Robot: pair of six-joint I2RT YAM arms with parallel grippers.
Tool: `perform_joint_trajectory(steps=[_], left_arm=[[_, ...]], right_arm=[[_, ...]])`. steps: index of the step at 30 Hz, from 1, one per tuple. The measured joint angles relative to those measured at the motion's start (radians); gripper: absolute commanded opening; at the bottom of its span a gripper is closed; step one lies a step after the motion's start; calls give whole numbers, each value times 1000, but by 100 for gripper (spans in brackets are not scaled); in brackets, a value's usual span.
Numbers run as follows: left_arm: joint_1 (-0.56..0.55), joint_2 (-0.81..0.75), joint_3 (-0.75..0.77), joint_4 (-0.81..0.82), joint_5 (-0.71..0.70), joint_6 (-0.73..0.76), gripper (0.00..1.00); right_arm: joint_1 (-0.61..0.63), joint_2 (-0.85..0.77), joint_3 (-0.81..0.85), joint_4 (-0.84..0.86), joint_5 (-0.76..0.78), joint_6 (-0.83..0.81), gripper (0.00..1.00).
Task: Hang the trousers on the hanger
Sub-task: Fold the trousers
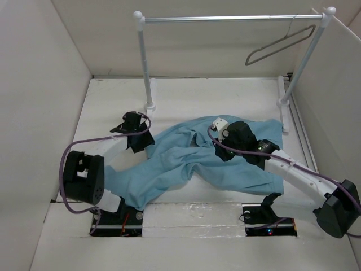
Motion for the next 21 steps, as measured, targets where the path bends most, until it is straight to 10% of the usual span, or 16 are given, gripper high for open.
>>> perform_joint_trajectory(steps=[4,13,21], left_arm=[[-11,68,0,89,13,-19,0],[-23,10,89,-42,-29,-20,0],[-39,-316,515,-372,-265,-16,0]], right_arm=[[29,-5,-16,9,6,29,49],[-99,-14,-105,45,39,69,62],[-307,110,-192,80,-8,75,67]])
